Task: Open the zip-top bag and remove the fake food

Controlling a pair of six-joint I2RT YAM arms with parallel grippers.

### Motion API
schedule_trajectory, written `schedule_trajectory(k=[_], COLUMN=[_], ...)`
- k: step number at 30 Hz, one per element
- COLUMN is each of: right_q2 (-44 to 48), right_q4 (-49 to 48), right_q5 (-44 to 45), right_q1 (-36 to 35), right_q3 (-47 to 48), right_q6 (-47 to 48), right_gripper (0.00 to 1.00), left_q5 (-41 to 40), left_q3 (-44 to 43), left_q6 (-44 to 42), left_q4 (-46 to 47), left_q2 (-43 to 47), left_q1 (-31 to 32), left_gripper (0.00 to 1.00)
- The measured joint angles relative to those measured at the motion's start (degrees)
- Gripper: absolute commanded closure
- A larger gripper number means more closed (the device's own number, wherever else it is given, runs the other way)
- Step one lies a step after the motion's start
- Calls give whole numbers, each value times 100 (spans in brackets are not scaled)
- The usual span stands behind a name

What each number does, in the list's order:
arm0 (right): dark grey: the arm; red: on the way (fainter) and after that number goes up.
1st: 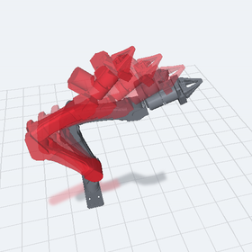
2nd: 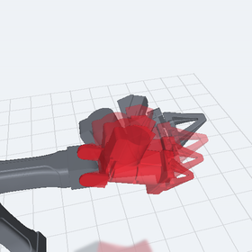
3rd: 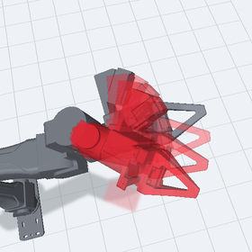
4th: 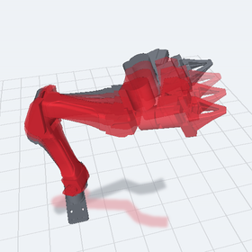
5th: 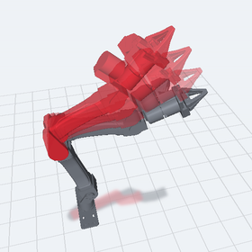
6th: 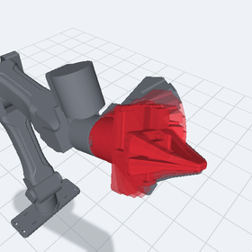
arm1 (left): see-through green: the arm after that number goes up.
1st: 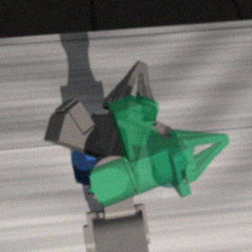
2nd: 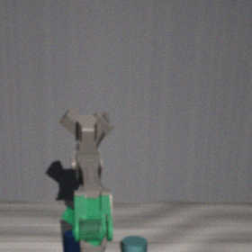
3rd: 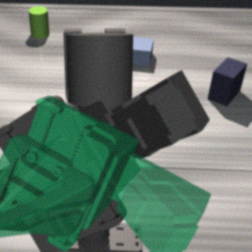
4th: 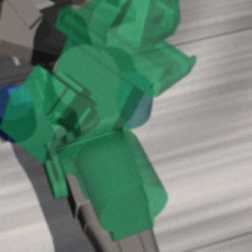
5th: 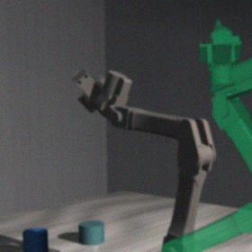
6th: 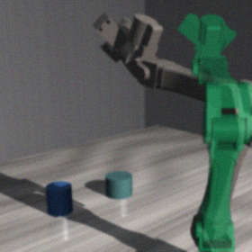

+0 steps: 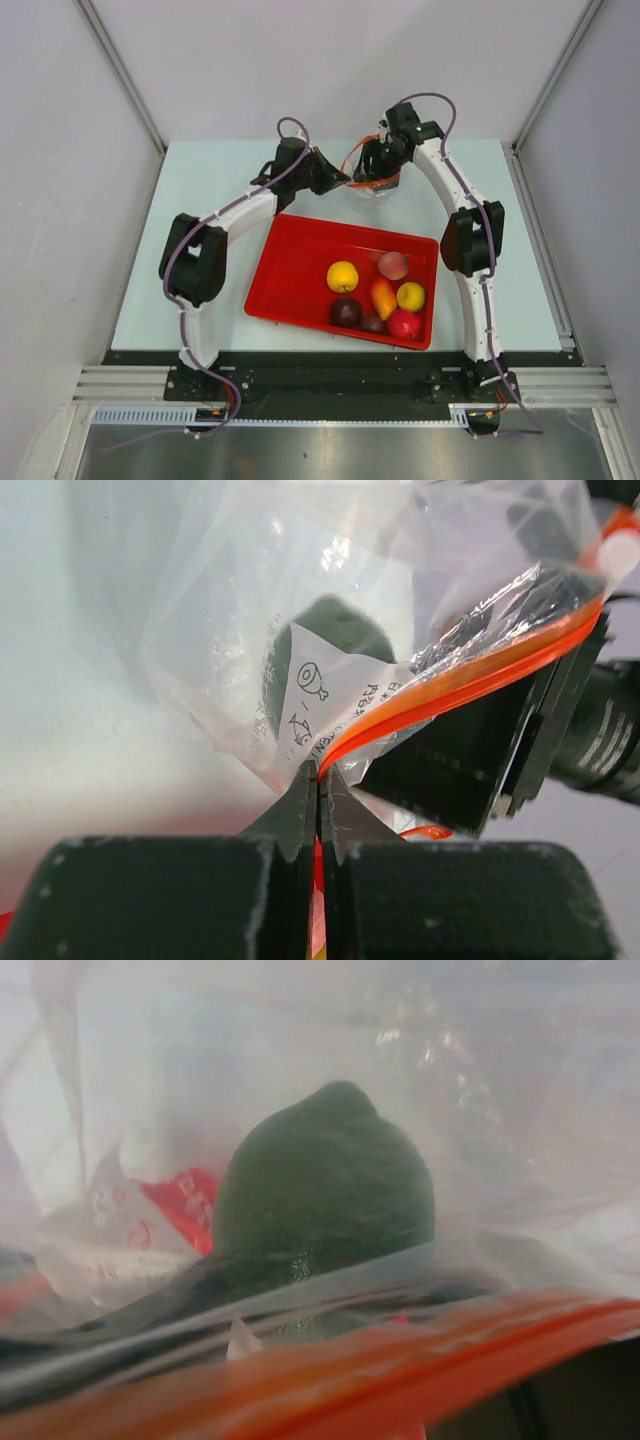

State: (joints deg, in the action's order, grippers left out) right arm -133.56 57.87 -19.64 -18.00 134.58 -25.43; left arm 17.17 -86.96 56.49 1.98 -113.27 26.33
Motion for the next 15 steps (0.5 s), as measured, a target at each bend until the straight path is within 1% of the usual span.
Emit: schedule_trajectory(k=[1,3,8,15], right_q2=[72,243,754,1150], right_q4=[46,114,9,-293], right_q5=[-52,-81,28,389], right_q1=[-13,-48,-243,-413], right_q3=[-127,-435,-1320,-1725], right_q6=[28,85,166,354], right_gripper=[68,64,65,68], left_q5=[7,26,225,293], left_q3=[0,-7,-39,-39], left_q6=[-2,-13,-59,-52], left_q4=[-9,-46,-208,-249], left_q2=[0,0,0,22], left_q1=[-15,-44,-63,-68], left_gripper=[100,100,100,100])
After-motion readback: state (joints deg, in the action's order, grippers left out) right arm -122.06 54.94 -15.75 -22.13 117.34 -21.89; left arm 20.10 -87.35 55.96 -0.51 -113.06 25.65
